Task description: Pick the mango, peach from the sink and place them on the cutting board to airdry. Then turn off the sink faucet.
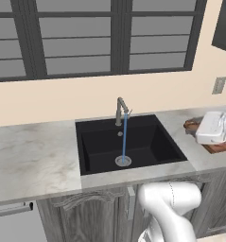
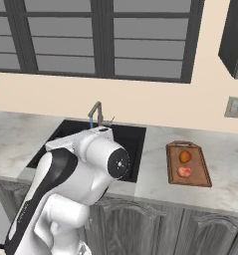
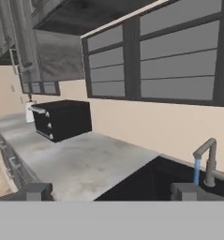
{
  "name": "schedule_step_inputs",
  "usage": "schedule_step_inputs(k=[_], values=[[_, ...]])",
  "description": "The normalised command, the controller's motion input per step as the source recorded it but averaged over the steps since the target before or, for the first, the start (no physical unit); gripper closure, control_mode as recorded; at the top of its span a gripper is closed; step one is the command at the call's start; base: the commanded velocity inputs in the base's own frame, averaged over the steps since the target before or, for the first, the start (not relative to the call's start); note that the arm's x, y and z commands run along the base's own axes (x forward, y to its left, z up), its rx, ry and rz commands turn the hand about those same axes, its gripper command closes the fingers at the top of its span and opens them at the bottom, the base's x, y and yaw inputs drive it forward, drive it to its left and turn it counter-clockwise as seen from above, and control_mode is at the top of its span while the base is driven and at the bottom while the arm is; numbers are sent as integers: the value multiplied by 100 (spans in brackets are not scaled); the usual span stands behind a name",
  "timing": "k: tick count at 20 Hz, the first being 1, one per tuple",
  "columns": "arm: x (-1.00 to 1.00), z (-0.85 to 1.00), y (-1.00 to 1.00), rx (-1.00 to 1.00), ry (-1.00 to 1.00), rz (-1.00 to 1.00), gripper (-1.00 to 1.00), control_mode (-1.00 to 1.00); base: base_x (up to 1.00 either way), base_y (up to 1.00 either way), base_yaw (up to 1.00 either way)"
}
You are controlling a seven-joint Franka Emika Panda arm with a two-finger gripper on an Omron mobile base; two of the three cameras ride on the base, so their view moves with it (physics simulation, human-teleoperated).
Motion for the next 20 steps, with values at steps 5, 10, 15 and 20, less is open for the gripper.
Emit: schedule_step_inputs(k=[5,10,15,20], values=[[54,0,0,-2,-4,10,-100,-100,0,0,0],[50,-12,1,-9,5,6,-100,-100,0,0,0],[56,-31,-3,-4,3,3,-100,-100,0,0,0],[40,-31,-2,0,0,5,-100,-100,0,0,0]])
